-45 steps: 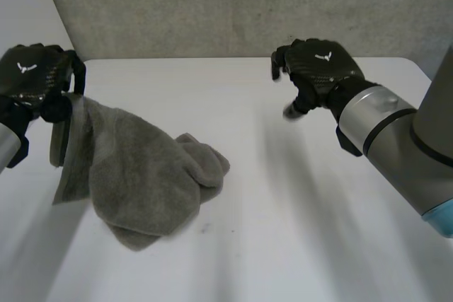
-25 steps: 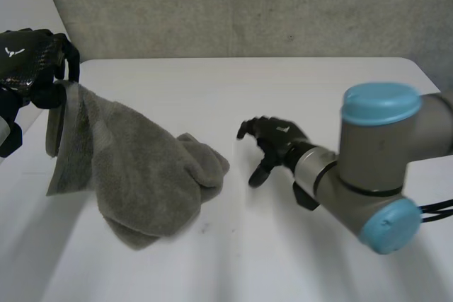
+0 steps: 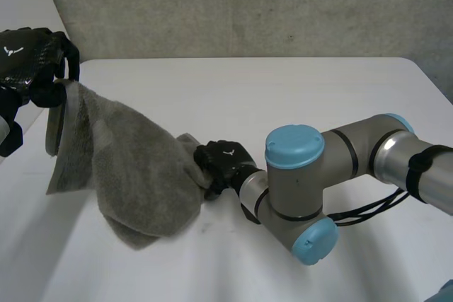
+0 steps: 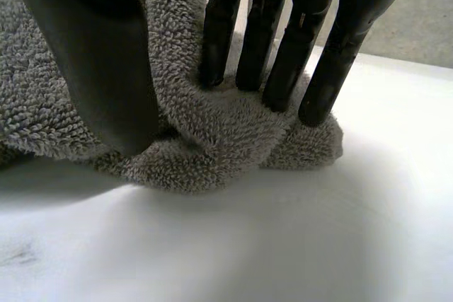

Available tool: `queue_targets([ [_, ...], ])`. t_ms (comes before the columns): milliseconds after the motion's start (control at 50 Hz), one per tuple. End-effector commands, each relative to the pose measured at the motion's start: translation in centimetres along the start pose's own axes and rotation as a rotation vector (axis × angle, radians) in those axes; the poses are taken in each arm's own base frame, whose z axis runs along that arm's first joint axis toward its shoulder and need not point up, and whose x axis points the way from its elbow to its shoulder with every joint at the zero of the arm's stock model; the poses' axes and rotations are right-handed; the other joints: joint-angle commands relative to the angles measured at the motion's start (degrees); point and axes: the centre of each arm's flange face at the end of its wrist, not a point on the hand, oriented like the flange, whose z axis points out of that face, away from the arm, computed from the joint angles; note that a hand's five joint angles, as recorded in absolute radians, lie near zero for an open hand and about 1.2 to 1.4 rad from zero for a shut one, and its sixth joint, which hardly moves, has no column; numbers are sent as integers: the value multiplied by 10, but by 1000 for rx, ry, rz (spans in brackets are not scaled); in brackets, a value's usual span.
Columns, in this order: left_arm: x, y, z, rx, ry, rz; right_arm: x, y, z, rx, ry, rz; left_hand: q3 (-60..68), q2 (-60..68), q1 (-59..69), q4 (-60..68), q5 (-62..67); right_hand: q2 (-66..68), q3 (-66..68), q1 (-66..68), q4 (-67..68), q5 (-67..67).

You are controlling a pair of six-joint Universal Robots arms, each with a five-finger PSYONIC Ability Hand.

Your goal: Fold the towel.

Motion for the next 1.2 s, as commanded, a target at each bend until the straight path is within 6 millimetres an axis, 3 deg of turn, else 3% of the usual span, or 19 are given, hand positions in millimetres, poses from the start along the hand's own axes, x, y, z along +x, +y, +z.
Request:
queue_targets([
  [20,1,-1,-1,-1,2,-2,0,5,5,-6,-2,32,103,102,119,101,112,274,269,270,272,270],
  [40,1,-1,-1,-1,2,-5,-1,1,4,3,3,29,103,102,119,101,112,381,376,377,379,377],
  [120,0,-1,-1,0,0,-15,5,-27,-4,64,38,20,103,102,119,101,112,382,377,378,380,378],
  [180,0,-2,-1,3,-2,-35,18,-121,-41,286,139,-44,103,102,119,101,112,382,377,378,380,378],
  [200,0,-2,-1,3,-2,-35,18,-121,-41,287,139,-44,103,102,119,101,112,382,377,378,380,378],
  [240,0,-2,-1,2,0,-48,40,-175,-75,365,221,-152,103,102,119,101,112,382,377,378,380,378],
  [260,0,-2,-1,2,0,-48,40,-175,-75,365,221,-153,103,102,119,101,112,382,377,378,380,378],
  [300,1,0,-2,-10,4,-66,48,-217,-110,405,274,-262,103,102,119,101,112,382,377,378,380,378],
  [480,11,2,-8,-55,30,-152,43,-265,-163,350,306,-352,103,102,119,101,112,382,377,378,380,378],
  [580,29,-15,-21,-36,84,-239,38,-288,-193,337,328,-378,103,102,119,101,112,382,377,378,380,378],
  [700,41,-20,-28,-27,124,-281,33,-285,-192,300,283,-422,103,102,119,101,112,382,377,378,380,378],
  [760,50,-17,-31,-37,154,-295,41,-271,-172,241,253,-418,103,102,119,101,112,382,377,378,380,378],
  [860,57,1,-30,-97,168,-308,58,-237,-128,121,222,-388,103,102,119,101,112,382,377,378,380,378],
  [1040,55,47,-4,-210,146,-340,103,-133,-25,-73,182,-418,103,102,119,101,112,382,377,378,380,378],
  [1060,53,53,1,-229,132,-344,107,-117,-11,-79,175,-437,103,102,119,101,112,356,351,352,354,352],
  [1080,52,59,4,-244,115,-347,110,-104,-1,-81,173,-451,103,102,119,101,112,82,78,79,81,79],
  [1100,52,59,4,-245,115,-347,110,-104,0,-82,173,-451,103,102,119,101,112,80,75,76,78,76],
  [1120,49,61,8,-249,96,-341,112,-95,7,-77,174,-460,103,102,119,101,112,-295,-300,-299,-297,-299],
  [1200,44,65,13,-257,60,-311,115,-110,8,0,218,-462,103,102,119,101,112,-318,-323,-322,-320,-322],
])
